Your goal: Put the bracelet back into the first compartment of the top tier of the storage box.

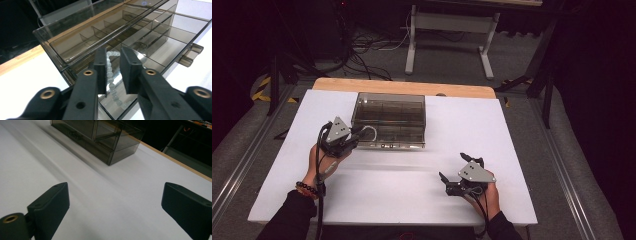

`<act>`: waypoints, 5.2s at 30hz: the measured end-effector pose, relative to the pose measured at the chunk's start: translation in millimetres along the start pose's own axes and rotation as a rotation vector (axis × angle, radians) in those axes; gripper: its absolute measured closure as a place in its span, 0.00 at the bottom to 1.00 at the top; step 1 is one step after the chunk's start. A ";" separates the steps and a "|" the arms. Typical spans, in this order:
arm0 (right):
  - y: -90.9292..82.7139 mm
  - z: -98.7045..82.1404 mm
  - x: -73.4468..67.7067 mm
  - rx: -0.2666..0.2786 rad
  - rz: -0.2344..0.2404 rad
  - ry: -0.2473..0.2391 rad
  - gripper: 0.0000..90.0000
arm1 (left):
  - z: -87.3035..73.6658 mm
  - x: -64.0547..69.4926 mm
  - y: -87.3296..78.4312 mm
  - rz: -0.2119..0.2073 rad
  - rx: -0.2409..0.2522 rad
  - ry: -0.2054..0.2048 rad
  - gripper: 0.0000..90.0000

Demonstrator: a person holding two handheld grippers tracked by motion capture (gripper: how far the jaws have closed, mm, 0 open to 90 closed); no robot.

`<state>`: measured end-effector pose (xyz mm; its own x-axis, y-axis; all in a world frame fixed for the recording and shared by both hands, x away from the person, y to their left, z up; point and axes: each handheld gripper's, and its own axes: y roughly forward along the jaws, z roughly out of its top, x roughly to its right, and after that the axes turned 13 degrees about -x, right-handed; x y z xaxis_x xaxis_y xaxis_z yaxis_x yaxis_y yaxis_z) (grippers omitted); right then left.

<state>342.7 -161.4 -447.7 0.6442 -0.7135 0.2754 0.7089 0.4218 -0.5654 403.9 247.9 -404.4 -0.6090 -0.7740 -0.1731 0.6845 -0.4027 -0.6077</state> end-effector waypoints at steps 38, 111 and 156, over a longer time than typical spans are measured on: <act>-0.8 0.1 -1.6 -0.005 -0.002 -0.016 0.12 | -1.7 37.8 -14.3 0.021 0.020 0.065 0.26; -0.6 -0.3 -1.8 -0.006 -0.031 -0.024 0.12 | -18.0 58.6 11.2 0.052 0.029 0.125 0.99; -0.3 0.2 -2.8 -0.003 -0.034 -0.026 0.12 | -11.2 45.6 19.5 0.103 0.035 0.092 0.99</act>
<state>340.7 -159.4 -448.2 0.6269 -0.7129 0.3142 0.7297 0.3960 -0.5574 385.0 210.2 -432.9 -0.5681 -0.7646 -0.3043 0.7576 -0.3415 -0.5563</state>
